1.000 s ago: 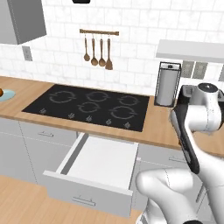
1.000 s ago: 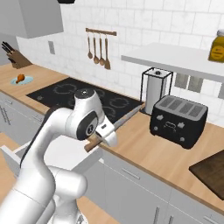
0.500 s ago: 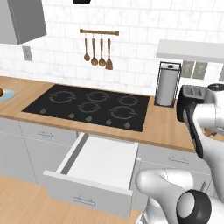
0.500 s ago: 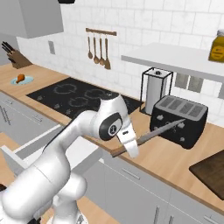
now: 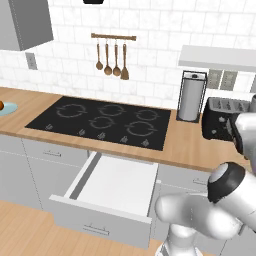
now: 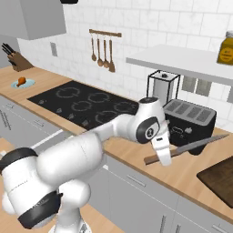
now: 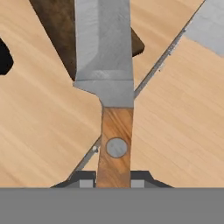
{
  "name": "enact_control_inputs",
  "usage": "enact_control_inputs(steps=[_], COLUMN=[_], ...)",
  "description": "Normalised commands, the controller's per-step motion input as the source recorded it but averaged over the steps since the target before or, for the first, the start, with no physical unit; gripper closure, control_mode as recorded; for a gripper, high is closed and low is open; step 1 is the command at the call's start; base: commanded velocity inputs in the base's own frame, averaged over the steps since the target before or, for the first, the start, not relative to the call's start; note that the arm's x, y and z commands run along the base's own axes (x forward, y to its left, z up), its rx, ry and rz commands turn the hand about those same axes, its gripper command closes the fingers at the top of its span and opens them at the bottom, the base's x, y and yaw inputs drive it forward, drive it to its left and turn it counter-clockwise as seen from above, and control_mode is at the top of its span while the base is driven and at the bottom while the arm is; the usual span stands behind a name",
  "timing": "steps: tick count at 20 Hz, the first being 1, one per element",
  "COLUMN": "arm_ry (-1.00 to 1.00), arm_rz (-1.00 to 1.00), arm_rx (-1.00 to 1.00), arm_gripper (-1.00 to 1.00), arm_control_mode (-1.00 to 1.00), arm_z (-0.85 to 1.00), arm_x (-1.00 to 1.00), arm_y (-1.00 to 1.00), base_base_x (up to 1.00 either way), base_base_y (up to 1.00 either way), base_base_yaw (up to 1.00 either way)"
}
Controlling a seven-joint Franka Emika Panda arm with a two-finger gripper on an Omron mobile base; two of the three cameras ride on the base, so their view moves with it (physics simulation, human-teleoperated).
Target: Pick up the knife from the drawer and place it on the cutting board. Then place the meat from the plate to the cutting board.
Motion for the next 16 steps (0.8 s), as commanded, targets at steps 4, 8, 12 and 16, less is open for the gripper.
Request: enact_control_inputs(steps=[4,8,12,16], arm_ry=[0.00,0.00,0.00,0.00], arm_rz=[-0.02,0.00,0.01,0.03], arm_rx=[0.09,0.08,0.04,0.04], arm_gripper=[1.00,1.00,1.00,1.00], arm_control_mode=[-1.00,-1.00,-1.00,-1.00], arm_z=[-0.12,-0.16,-0.23,-0.39], arm_x=[0.31,0.26,0.34,0.41], arm_y=[-1.00,-1.00,-1.00,-0.80], base_base_x=[0.00,0.00,0.00,0.00], base_base_y=[0.00,0.00,0.00,0.00], base_base_yaw=[0.00,0.00,0.00,0.00])
